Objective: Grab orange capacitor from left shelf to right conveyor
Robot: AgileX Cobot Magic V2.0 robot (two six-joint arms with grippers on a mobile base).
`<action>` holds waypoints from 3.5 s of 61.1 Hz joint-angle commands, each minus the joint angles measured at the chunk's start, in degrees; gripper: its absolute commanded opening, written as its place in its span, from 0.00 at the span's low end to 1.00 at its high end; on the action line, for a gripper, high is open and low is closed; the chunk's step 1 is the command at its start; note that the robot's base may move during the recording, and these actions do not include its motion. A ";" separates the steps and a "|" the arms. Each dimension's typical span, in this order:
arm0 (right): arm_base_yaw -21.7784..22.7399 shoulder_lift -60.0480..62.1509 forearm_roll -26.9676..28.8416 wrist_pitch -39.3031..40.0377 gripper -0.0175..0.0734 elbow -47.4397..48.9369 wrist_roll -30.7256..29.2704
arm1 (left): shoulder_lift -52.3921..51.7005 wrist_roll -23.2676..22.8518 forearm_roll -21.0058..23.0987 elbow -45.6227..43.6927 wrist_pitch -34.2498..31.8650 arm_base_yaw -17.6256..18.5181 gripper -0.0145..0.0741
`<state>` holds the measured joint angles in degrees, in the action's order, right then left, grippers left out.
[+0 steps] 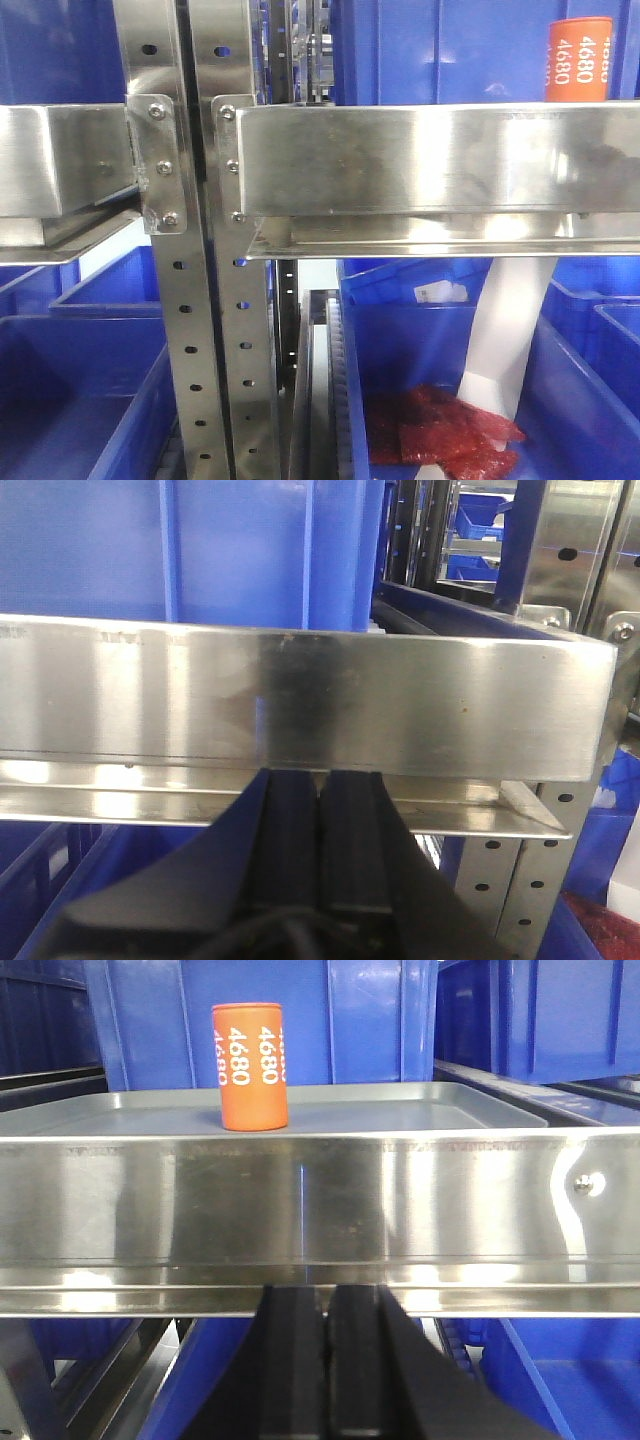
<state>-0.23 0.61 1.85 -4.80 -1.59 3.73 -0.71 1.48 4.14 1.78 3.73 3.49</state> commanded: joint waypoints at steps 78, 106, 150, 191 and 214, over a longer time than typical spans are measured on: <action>-0.06 -1.57 -0.30 5.59 0.25 12.28 -0.39 | -0.66 -0.08 0.10 -0.27 -5.13 -0.15 0.02; -0.60 -32.02 -0.30 -1.32 0.59 36.83 -0.39 | -0.66 -0.08 0.10 -0.27 -5.13 -0.15 0.02; -7.57 -64.98 -0.30 22.96 0.88 41.06 -0.33 | -0.66 -0.08 0.10 -0.27 -5.13 -0.15 0.02; -5.01 -87.36 -0.46 35.13 0.88 50.67 5.82 | -0.66 -0.08 0.10 -0.27 -5.13 -0.15 0.02; -5.09 -89.19 -3.53 35.70 0.48 50.67 5.82 | -0.66 -0.08 0.10 -0.27 -5.13 -0.15 0.02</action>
<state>-5.45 -91.10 0.00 25.63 47.07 9.29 -0.71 1.48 4.14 1.78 3.73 3.37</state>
